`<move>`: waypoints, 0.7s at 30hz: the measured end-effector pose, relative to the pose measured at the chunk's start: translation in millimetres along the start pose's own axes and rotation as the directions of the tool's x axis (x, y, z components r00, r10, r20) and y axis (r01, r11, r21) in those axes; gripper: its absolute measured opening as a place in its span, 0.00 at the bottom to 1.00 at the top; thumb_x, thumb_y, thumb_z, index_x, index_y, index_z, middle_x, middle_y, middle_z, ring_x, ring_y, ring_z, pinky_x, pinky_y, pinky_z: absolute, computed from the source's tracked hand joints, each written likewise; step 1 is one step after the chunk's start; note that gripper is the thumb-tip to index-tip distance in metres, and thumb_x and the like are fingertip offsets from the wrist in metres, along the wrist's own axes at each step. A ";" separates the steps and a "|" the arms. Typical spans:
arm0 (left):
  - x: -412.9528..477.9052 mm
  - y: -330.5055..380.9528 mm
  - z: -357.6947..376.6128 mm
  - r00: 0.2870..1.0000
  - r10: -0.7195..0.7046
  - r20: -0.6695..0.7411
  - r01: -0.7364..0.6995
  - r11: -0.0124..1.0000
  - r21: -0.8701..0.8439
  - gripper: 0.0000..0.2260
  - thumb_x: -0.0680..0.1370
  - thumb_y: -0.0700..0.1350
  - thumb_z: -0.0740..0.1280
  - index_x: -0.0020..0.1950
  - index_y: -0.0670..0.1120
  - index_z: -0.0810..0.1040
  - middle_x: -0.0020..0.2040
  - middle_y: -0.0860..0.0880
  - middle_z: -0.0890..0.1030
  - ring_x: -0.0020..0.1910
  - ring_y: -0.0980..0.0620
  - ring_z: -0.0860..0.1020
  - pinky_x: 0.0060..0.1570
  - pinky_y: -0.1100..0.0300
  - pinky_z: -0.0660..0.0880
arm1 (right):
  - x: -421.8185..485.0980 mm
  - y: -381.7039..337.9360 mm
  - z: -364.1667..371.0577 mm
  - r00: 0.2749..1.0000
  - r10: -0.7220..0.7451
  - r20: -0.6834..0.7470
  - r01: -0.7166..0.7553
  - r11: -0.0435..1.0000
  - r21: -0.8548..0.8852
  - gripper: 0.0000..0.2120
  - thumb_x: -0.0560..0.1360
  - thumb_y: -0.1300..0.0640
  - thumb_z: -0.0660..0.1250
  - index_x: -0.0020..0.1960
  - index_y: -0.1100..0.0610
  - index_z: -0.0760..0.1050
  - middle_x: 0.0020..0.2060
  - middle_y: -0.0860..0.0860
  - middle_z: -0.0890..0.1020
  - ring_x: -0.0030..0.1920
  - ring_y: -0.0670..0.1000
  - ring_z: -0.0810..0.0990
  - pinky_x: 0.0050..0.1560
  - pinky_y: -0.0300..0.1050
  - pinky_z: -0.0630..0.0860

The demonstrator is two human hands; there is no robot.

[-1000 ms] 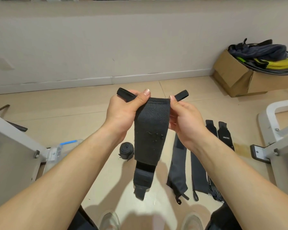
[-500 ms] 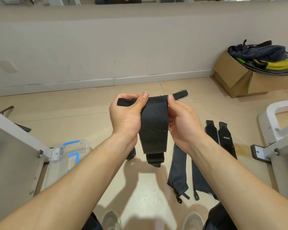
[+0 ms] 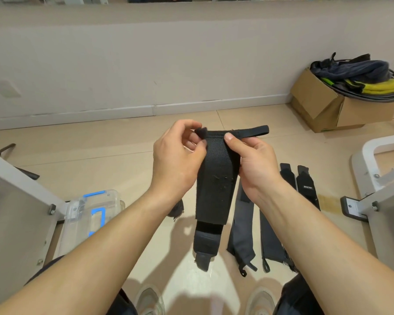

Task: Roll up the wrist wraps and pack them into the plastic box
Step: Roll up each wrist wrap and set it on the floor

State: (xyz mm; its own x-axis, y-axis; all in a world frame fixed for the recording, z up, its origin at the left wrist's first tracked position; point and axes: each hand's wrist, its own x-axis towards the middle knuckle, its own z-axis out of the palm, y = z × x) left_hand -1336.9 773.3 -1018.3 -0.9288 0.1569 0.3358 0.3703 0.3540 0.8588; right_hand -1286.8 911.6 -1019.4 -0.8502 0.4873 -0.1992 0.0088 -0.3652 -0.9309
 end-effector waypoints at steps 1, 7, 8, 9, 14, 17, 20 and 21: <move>1.4 -0.4 -1.9 0.999 0.006 0.040 -0.007 1.000 0.016 0.10 0.76 0.39 0.71 0.54 0.52 0.82 0.41 0.56 0.82 0.41 0.57 0.79 0.44 0.66 0.75 | 0.7 -0.4 -0.8 1.000 -0.001 0.001 0.001 1.000 -0.017 0.05 0.78 0.61 0.72 0.51 0.64 0.83 0.45 0.58 0.87 0.44 0.54 0.86 0.43 0.45 0.83; 15.1 -3.8 -17.6 0.977 -0.039 0.210 0.060 0.993 -0.098 0.06 0.76 0.43 0.76 0.46 0.54 0.85 0.39 0.54 0.85 0.37 0.56 0.82 0.43 0.60 0.79 | 2.1 -6.8 -8.0 0.998 0.010 0.056 -0.007 0.999 -0.053 0.10 0.78 0.61 0.71 0.55 0.67 0.82 0.45 0.57 0.87 0.42 0.51 0.87 0.38 0.40 0.81; 16.1 -4.5 -18.8 0.976 -0.052 0.209 0.079 0.989 -0.121 0.06 0.75 0.43 0.77 0.45 0.54 0.85 0.37 0.52 0.85 0.36 0.54 0.82 0.42 0.57 0.80 | 1.5 -7.4 -8.5 0.997 0.007 0.077 -0.001 0.998 -0.069 0.10 0.78 0.61 0.71 0.55 0.67 0.82 0.44 0.56 0.87 0.41 0.50 0.87 0.38 0.39 0.80; 16.2 -4.7 -19.0 0.979 -0.060 0.195 0.089 0.985 -0.145 0.05 0.74 0.44 0.78 0.43 0.54 0.85 0.37 0.51 0.85 0.35 0.52 0.82 0.41 0.55 0.80 | 0.8 -7.8 -8.4 0.995 0.001 0.098 0.007 0.996 -0.085 0.09 0.79 0.61 0.71 0.55 0.66 0.82 0.43 0.55 0.87 0.40 0.49 0.86 0.37 0.37 0.80; 16.8 -7.6 -13.8 0.995 -0.023 0.093 0.028 0.998 -0.057 0.08 0.74 0.47 0.78 0.41 0.56 0.80 0.49 0.50 0.79 0.44 0.55 0.79 0.46 0.68 0.73 | -0.3 -5.4 -5.0 0.983 -0.013 0.184 0.029 0.996 -0.088 0.06 0.79 0.61 0.69 0.53 0.63 0.82 0.44 0.53 0.87 0.45 0.49 0.87 0.44 0.39 0.81; 14.2 -10.7 -10.1 0.961 -0.119 0.248 0.173 0.963 -0.207 0.08 0.78 0.47 0.73 0.54 0.53 0.78 0.53 0.50 0.82 0.48 0.51 0.83 0.53 0.53 0.80 | 1.1 -4.1 -5.3 0.977 -0.003 0.215 0.020 0.997 -0.077 0.06 0.79 0.61 0.69 0.53 0.62 0.82 0.44 0.53 0.87 0.46 0.49 0.86 0.46 0.41 0.82; 14.0 -14.2 -9.6 0.944 -0.113 0.310 0.190 0.955 -0.230 0.08 0.79 0.48 0.71 0.57 0.53 0.83 0.49 0.50 0.86 0.50 0.50 0.84 0.56 0.45 0.81 | 2.9 -3.3 -6.6 0.975 -0.010 0.221 0.029 0.996 -0.083 0.05 0.79 0.62 0.69 0.52 0.61 0.82 0.44 0.52 0.87 0.46 0.49 0.86 0.45 0.40 0.81; 13.5 -13.2 -9.5 0.949 -0.107 0.297 0.183 0.953 -0.242 0.06 0.78 0.48 0.72 0.54 0.52 0.85 0.47 0.50 0.87 0.49 0.50 0.85 0.56 0.44 0.81 | 2.8 -2.3 -6.4 0.976 -0.022 0.215 0.043 0.995 -0.090 0.05 0.79 0.62 0.69 0.52 0.61 0.82 0.44 0.52 0.87 0.46 0.49 0.86 0.45 0.40 0.81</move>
State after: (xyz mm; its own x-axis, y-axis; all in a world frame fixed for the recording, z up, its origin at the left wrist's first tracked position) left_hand -1354.5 762.0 -1021.5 -0.9164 0.3843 0.1118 0.1788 0.1432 0.9734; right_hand -1285.9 918.9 -1019.8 -0.9435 0.3134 -0.1079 0.0200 -0.2712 -0.9623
